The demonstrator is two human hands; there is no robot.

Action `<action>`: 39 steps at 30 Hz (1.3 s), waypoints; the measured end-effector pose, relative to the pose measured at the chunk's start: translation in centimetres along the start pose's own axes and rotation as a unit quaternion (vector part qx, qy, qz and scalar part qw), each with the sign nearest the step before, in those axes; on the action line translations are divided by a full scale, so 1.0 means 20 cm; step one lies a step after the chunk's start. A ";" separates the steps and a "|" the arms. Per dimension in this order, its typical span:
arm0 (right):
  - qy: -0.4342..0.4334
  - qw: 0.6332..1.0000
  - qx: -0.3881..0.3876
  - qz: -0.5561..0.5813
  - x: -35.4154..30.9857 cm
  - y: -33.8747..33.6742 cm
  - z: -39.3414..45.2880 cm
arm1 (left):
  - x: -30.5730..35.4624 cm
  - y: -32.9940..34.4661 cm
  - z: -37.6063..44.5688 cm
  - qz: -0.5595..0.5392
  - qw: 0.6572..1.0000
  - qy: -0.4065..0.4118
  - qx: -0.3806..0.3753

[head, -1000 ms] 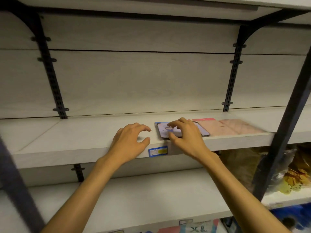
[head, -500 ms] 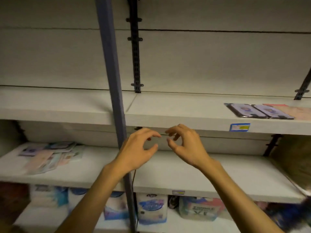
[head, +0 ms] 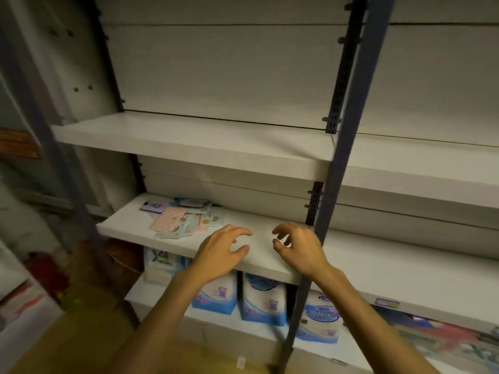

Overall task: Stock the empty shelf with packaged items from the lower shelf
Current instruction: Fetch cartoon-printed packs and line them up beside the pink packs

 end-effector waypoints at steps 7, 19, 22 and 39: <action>0.027 0.998 -0.052 -0.005 -0.05 0.52 0.27 | -0.60 0.04 0.05 -0.029 0.998 -0.063 -0.009; 0.083 0.992 -0.079 0.046 -0.14 1.25 0.92 | -1.62 -0.12 0.42 -0.001 0.988 -0.144 -0.050; 0.091 0.991 -0.077 0.063 -0.17 1.38 1.07 | -1.87 -0.12 0.51 0.005 0.984 -0.167 -0.054; 0.259 0.961 -0.092 0.038 -0.08 1.92 1.46 | -2.77 0.06 1.03 0.096 0.982 -0.123 -0.107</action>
Point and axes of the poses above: each hand's wrist, its own z-axis towards the middle knuckle, its own y-axis out of the palm, x = y × z, the point moved 5 cm from there along z, towards the middle knuckle, and after that the axes turned 14 degrees about z, right-handed, at the moved point
